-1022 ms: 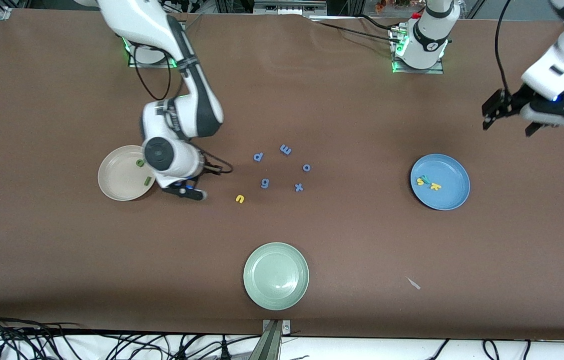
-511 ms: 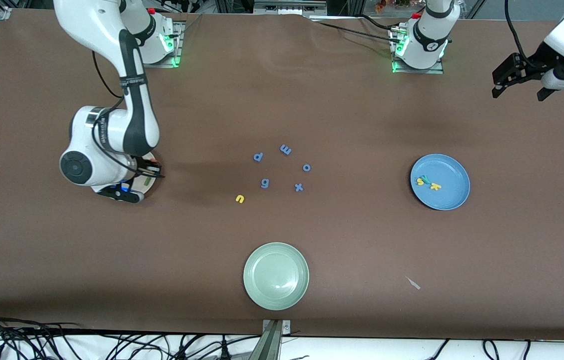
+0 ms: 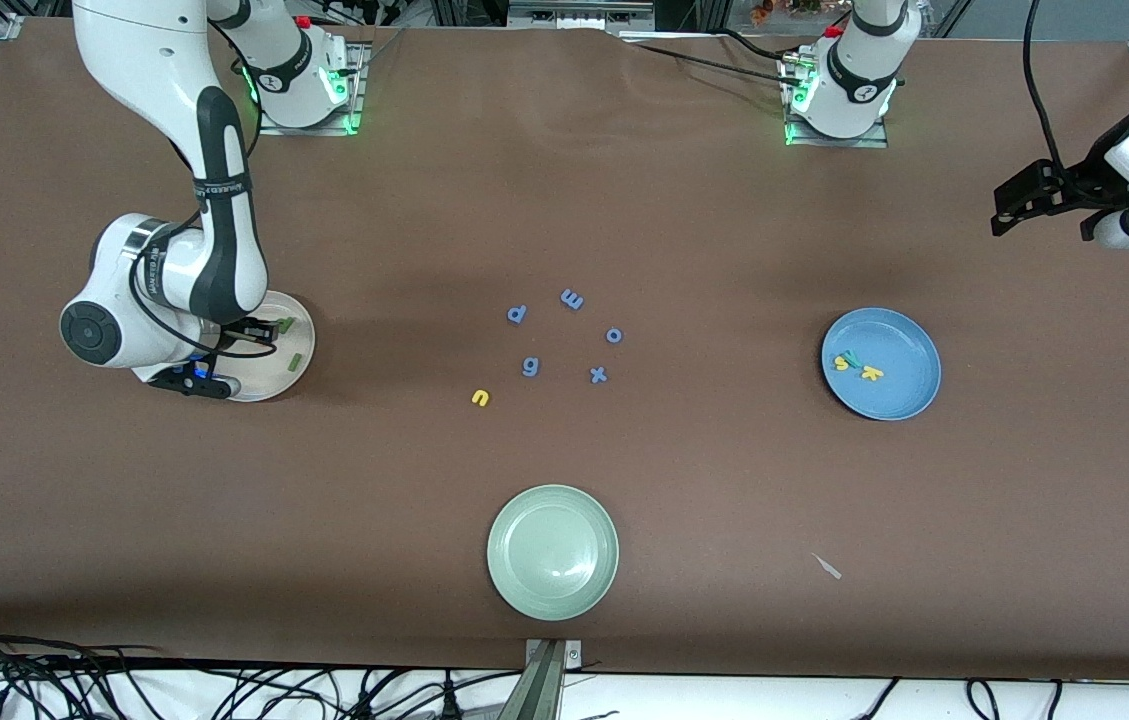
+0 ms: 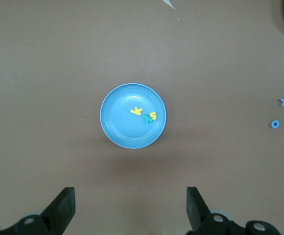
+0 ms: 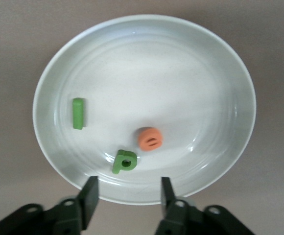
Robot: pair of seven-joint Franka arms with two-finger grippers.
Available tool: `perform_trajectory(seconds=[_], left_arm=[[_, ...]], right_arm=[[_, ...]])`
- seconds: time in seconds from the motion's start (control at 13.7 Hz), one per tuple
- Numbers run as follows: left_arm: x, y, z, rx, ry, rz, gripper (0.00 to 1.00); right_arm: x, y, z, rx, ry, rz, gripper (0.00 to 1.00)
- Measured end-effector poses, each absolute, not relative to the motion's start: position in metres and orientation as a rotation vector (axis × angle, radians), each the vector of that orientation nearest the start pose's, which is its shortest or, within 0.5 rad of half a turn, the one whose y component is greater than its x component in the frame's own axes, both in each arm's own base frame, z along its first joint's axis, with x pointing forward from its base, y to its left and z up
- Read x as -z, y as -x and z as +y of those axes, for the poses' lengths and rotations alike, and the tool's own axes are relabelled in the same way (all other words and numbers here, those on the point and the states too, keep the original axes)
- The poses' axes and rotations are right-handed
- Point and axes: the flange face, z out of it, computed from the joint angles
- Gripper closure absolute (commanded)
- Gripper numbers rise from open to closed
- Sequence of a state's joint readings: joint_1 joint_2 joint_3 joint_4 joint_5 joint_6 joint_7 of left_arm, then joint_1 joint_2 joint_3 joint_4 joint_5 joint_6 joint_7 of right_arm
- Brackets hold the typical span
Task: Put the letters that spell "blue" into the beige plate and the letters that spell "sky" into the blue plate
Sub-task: 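Reach to the yellow u and grasp it with the right gripper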
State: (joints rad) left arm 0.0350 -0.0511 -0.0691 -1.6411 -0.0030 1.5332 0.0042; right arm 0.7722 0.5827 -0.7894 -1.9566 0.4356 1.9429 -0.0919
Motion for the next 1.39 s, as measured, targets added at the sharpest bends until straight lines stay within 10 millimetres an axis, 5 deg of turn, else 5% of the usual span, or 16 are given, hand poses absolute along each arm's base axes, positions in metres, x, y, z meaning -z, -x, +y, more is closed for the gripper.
perform_trajectory(seconds=[0.22,0.51,1.02,1.39], left_arm=[[-0.618,-0.533,-0.017,-0.092,3.139,0.050,0.00],[-0.617,-0.533,-0.014,-0.094,3.139,0.041,0.00],[-0.618,-0.533,-0.015,-0.094,3.139,0.043,0.00],[-0.618,-0.533,-0.016,-0.094,3.139,0.045,0.00]], right_arm=[[-0.246,-0.582,0.063,-0.524,3.115,0.187,0.00],[-0.272,-0.600,0.155,-0.387,3.060,0.121,0.00],[-0.225,-0.602,0.292,-0.245,3.069,0.263,0.00],[-0.216,-0.614,0.334,-0.136,3.011,0.409,0.00]])
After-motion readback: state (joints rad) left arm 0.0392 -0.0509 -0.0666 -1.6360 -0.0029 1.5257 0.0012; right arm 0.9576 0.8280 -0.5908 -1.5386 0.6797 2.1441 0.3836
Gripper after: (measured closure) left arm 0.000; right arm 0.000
